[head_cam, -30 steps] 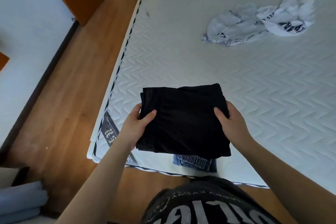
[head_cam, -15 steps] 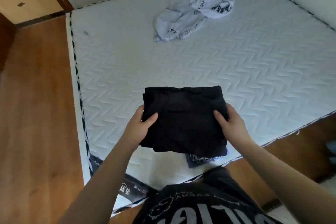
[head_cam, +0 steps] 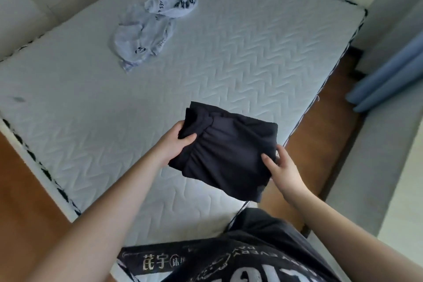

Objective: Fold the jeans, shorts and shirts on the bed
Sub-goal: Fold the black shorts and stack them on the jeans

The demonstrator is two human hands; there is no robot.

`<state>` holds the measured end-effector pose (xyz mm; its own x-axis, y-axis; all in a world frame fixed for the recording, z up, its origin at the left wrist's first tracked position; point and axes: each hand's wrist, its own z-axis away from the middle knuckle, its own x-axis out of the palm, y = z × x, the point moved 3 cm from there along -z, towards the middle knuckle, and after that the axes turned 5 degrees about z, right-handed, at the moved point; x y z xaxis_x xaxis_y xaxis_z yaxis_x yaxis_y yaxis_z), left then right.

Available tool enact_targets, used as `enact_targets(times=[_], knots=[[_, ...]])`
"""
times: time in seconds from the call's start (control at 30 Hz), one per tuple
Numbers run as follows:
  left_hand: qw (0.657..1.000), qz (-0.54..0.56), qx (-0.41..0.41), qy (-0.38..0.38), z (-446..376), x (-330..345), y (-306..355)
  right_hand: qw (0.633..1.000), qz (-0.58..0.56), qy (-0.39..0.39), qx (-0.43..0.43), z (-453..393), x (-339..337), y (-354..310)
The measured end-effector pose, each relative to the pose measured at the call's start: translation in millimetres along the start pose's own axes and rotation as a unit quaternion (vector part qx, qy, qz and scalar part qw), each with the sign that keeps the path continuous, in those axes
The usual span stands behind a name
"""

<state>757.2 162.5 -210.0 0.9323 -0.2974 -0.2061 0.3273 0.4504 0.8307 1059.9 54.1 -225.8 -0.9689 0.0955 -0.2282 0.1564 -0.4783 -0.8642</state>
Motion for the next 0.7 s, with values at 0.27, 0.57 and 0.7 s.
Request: enact_targets(times=[0.27, 0.57, 0.7], knots=[[0.993, -0.096, -0.027, -0.063, -79.1, 27.2, -9.7, 0.983, -0.127, -0.004, 0.134, -31.7, 18.1, 64.2], [0.988, -0.107, -0.089, -0.061, -156.8, 44.7, -59.0, 0.964, -0.13, 0.044, 0.228, -92.1, 43.8, 120.1], [0.984, -0.125, -0.101, -0.077, -190.6, 59.3, -80.1, 0.954, -0.145, 0.06, 0.257, -110.2, 53.6, 149.6]])
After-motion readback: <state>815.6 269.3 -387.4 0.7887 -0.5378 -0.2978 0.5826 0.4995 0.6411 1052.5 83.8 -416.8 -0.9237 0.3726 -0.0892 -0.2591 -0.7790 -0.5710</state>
